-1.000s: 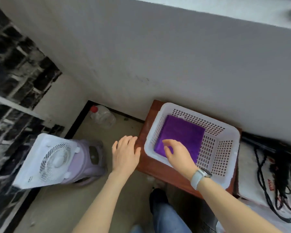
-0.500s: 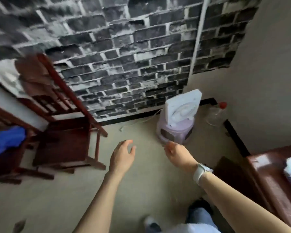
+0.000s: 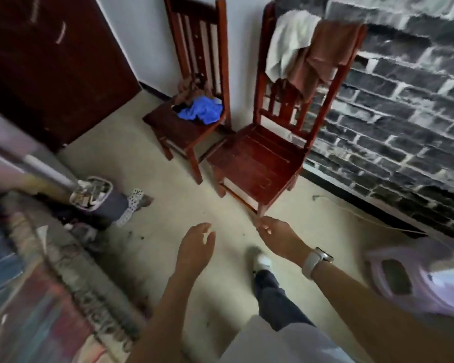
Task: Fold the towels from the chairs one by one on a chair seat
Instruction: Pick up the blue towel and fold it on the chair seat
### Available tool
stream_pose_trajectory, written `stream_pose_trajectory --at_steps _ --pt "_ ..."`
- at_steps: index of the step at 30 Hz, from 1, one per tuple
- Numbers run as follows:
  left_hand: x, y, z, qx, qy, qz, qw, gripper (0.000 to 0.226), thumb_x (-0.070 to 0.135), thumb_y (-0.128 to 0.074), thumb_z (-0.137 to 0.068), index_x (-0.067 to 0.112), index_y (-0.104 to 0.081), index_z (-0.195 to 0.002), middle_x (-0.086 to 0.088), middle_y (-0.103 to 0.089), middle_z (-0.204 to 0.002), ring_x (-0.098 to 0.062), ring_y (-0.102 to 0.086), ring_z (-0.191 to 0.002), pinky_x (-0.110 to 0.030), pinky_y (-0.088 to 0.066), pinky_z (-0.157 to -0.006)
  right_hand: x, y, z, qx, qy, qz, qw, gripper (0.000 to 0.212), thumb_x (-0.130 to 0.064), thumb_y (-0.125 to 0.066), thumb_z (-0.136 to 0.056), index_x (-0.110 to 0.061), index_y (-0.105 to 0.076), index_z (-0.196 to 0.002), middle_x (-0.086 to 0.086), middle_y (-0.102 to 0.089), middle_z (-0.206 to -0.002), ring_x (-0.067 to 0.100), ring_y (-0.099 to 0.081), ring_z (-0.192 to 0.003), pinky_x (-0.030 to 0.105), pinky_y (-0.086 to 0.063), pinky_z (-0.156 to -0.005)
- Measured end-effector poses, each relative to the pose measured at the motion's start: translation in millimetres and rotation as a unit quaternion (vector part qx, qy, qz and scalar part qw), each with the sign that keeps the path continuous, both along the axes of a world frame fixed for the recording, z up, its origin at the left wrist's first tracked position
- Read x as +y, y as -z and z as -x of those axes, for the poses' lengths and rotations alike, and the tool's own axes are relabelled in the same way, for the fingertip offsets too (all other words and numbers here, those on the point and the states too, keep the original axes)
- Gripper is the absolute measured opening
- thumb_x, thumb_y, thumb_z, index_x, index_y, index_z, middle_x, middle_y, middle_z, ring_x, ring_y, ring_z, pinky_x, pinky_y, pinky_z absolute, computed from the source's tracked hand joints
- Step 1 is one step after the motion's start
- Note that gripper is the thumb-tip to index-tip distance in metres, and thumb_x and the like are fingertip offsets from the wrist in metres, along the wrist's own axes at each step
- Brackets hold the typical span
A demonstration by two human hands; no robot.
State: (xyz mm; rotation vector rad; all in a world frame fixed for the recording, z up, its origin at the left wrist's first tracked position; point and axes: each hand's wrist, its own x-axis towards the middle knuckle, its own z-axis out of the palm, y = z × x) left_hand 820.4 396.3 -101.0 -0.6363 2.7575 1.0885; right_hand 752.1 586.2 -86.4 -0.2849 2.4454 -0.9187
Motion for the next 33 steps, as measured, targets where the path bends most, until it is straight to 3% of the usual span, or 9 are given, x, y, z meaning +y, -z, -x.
stream_pose_trajectory --at_steps 5,10,13,18,23,27,30,33 --pt "-52.1 16.4 62.1 -0.006 -0.059 -0.018 0.998 0.031 0.019 -0.054 -0.09 0.01 -0.058 -0.119 -0.009 -0.061 -0.118 -0.022 -0.06 -0.099 -0.021 -0.039 -0.085 -63.1 16.1 83.0 -0.012 -0.031 0.028 0.999 0.027 -0.012 -0.045 -0.093 -0.01 -0.06 -0.116 0.008 -0.064 -0.119 0.024 -0.059 -0.105 0.024 -0.037 -0.095" --pt "-106.2 18.3 187.6 -0.023 -0.062 -0.021 0.998 0.029 0.019 -0.054 -0.09 0.01 -0.058 -0.118 -0.01 -0.061 -0.117 -0.022 -0.059 -0.1 -0.021 -0.038 -0.087 -119.6 36.2 199.9 -0.048 -0.039 0.026 0.998 0.028 -0.015 -0.043 -0.095 -0.011 -0.058 -0.118 0.006 -0.061 -0.121 0.022 -0.058 -0.107 0.013 -0.033 -0.078" --pt "-139.1 7.1 264.2 -0.035 -0.04 -0.025 0.998 0.031 0.021 -0.051 -0.091 0.011 -0.056 -0.121 -0.008 -0.059 -0.12 -0.021 -0.057 -0.105 -0.022 -0.038 -0.087 -154.4 34.2 264.9 -0.045 -0.029 0.032 0.998 0.027 -0.014 -0.044 -0.094 -0.009 -0.059 -0.116 0.009 -0.063 -0.119 0.026 -0.057 -0.109 0.023 -0.038 -0.09" --pt "-182.8 1.5 346.6 -0.003 -0.051 -0.034 0.998 0.022 0.018 -0.051 -0.091 0.016 -0.06 -0.112 -0.001 -0.061 -0.108 -0.011 -0.054 -0.09 -0.021 -0.037 -0.08 -202.2 33.7 344.9 -0.07 -0.024 0.047 0.996 0.026 -0.012 -0.043 -0.093 -0.009 -0.061 -0.113 0.01 -0.066 -0.111 0.026 -0.059 -0.105 0.026 -0.04 -0.088" --pt "-230.3 23.4 407.9 -0.033 -0.05 -0.073 0.996 0.022 0.021 -0.049 -0.092 0.018 -0.059 -0.112 0.008 -0.055 -0.099 -0.007 -0.051 -0.088 -0.019 -0.037 -0.078 -243.6 50.0 414.9 -0.078 0.003 0.038 0.996 0.025 -0.011 -0.044 -0.093 -0.008 -0.061 -0.112 0.012 -0.066 -0.112 0.027 -0.059 -0.105 0.031 -0.043 -0.091" --pt "-279.7 53.0 475.9 -0.064 -0.029 -0.1 0.992 0.014 0.02 -0.053 -0.09 0.016 -0.062 -0.098 0.013 -0.055 -0.084 -0.007 -0.053 -0.08 -0.01 -0.034 -0.061 -284.6 76.9 473.2 -0.09 0.084 0.037 0.992 0.025 -0.008 -0.044 -0.092 -0.009 -0.061 -0.11 0.012 -0.068 -0.105 0.029 -0.062 -0.097 0.034 -0.046 -0.091" --pt "-320.2 79.4 535.5 -0.107 0.02 -0.098 0.989 0.027 0.015 -0.049 -0.091 0.009 -0.059 -0.115 -0.003 -0.062 -0.108 -0.018 -0.056 -0.102 -0.012 -0.033 -0.077 -318.2 102.8 516.4 -0.105 0.168 0.011 0.98 0.027 -0.007 -0.043 -0.09 -0.011 -0.061 -0.11 0.012 -0.068 -0.105 0.03 -0.062 -0.097 0.033 -0.046 -0.088" --pt "-361.5 112.3 594.3 -0.132 0.093 -0.085 0.983 0.029 0.015 -0.048 -0.092 0.01 -0.057 -0.119 -0.007 -0.06 -0.119 -0.019 -0.056 -0.108 -0.023 -0.04 -0.092 -351.6 137.7 558.5 -0.129 0.231 -0.026 0.964 0.03 -0.008 -0.043 -0.09 -0.013 -0.059 -0.115 0.012 -0.066 -0.112 0.03 -0.059 -0.104 0.031 -0.043 -0.09"
